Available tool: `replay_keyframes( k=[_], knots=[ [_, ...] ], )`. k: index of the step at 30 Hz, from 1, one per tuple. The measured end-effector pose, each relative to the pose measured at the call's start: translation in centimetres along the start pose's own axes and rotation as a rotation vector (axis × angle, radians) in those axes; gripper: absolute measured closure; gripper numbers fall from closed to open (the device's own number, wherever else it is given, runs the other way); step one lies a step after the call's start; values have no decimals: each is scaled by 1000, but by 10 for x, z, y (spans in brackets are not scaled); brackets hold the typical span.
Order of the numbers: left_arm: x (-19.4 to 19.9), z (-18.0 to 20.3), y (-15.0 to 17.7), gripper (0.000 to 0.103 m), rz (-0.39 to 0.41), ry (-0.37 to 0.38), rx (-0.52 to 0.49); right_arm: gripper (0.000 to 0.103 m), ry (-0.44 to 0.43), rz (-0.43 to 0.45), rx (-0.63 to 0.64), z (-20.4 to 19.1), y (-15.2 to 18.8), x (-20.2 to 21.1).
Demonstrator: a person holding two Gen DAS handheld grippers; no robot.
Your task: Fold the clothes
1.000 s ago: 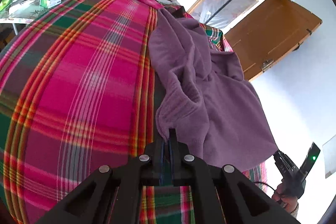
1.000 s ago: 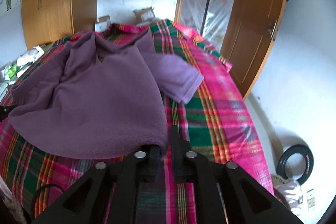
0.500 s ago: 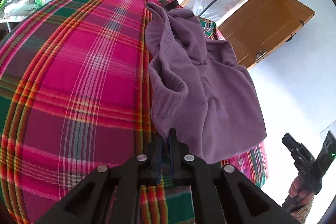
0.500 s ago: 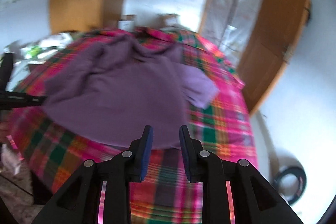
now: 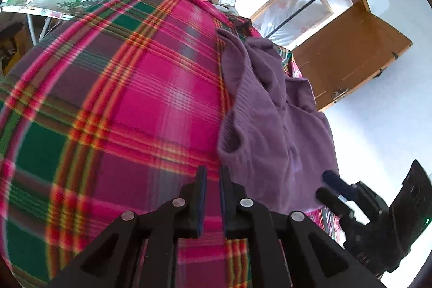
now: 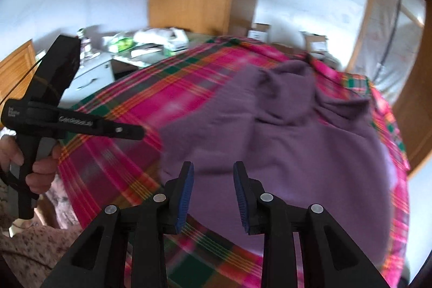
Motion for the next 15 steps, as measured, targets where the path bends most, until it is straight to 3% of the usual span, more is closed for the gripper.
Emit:
replay_keyframes(
  k=[3, 6, 9, 15],
  knots=[
    [2, -6, -8, 89, 0, -6, 0, 70, -26, -5, 34, -22, -9, -16],
    [-2, -9, -16, 83, -9, -2, 4, 51, -36, -29, 47, -38, -15, -34],
    [-3, -14, -25, 80, -13, 4, 14, 51, -35, -35, 68, -51, -18, -47],
    [-5, -21, -44, 76, -23, 12, 27, 51, 50, -94, 75, -59, -20, -73]
  ],
)
Point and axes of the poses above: each gripper's, at about its wrist camera, not at the fingertips, and x roughly against the way its jaws point, z to its right, y to its underside, the point moved 3 cm from there along -x, roughly the way its jaws point, and after that the axes turned 9 degrees about y, right-handed, at the moved point
